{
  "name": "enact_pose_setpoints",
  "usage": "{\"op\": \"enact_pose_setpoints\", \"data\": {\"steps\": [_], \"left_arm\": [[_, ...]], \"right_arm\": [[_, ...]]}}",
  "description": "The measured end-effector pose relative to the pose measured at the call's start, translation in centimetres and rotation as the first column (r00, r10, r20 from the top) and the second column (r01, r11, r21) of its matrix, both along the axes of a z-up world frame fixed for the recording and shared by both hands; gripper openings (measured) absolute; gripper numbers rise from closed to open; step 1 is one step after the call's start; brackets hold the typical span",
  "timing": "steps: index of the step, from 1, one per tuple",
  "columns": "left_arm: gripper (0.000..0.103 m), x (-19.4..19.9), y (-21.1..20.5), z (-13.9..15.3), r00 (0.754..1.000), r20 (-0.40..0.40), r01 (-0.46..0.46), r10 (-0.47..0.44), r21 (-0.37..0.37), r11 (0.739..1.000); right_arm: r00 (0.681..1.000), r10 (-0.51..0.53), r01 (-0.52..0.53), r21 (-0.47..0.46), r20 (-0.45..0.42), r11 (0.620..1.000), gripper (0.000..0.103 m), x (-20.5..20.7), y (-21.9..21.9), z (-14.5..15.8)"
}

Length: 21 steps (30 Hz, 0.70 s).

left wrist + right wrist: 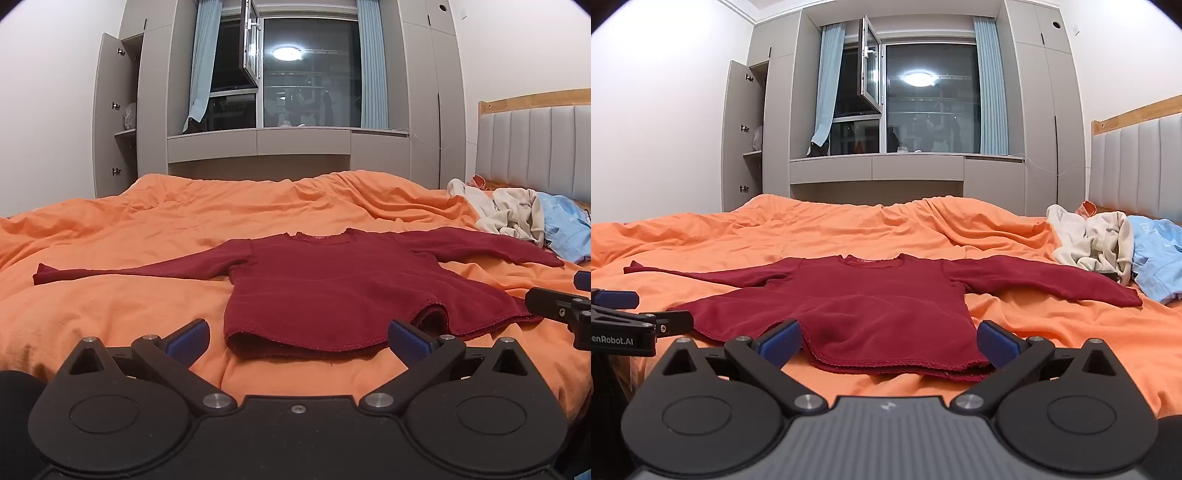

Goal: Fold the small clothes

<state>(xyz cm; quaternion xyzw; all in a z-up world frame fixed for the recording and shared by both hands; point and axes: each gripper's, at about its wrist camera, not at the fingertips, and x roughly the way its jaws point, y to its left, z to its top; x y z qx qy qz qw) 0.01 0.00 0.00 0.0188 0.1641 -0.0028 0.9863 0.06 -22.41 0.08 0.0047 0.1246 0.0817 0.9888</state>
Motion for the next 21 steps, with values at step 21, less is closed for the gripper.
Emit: {"op": "enact_pose_setpoints", "data": {"steps": [21], "left_arm": [[0.102,-0.01,0.0,0.0,1.0,0.002,0.001,-0.001,0.001,1.0]], "right_arm": [[1.0,-0.001,0.001,-0.003,0.001,1.0,0.103,0.18,0.17,-0.07]]}}
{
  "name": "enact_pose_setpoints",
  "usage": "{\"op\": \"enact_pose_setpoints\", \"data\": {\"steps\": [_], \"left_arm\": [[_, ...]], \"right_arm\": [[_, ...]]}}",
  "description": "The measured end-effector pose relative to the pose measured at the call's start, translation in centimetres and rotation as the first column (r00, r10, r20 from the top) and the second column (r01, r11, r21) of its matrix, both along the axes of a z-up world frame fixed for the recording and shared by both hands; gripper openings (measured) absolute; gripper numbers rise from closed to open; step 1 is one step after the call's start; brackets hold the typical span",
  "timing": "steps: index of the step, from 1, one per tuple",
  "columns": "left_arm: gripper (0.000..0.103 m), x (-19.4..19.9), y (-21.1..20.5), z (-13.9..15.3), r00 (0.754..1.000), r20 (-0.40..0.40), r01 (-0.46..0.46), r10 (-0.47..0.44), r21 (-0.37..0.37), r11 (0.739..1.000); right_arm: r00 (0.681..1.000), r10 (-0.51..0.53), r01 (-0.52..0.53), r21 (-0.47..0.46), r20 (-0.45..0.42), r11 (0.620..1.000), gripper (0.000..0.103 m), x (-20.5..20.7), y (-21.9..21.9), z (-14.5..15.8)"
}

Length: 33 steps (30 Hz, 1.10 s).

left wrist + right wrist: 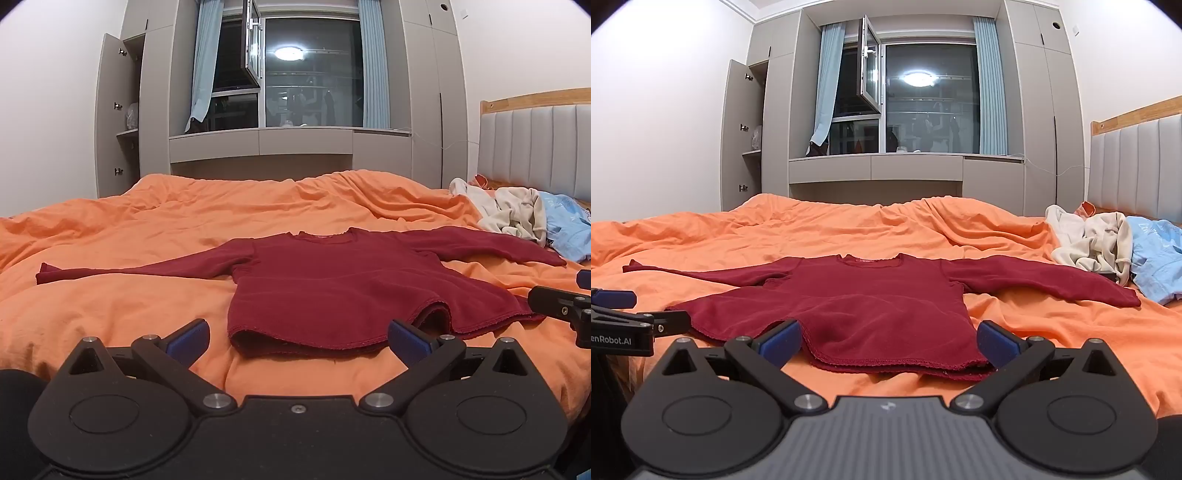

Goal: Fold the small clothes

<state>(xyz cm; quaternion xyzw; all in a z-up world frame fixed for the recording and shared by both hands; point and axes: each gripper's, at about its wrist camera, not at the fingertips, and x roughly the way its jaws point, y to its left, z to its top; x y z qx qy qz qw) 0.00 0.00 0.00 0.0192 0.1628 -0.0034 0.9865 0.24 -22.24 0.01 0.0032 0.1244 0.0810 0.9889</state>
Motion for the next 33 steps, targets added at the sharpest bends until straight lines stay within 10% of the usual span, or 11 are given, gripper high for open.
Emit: {"op": "enact_pose_setpoints", "data": {"steps": [33], "left_arm": [[0.102,0.0,-0.01,0.0,1.0,-0.001,-0.001,0.001,0.002,1.0]], "right_arm": [[1.0,0.0,0.0,-0.003,0.001,1.0,0.103,0.19,0.23,-0.14]]}}
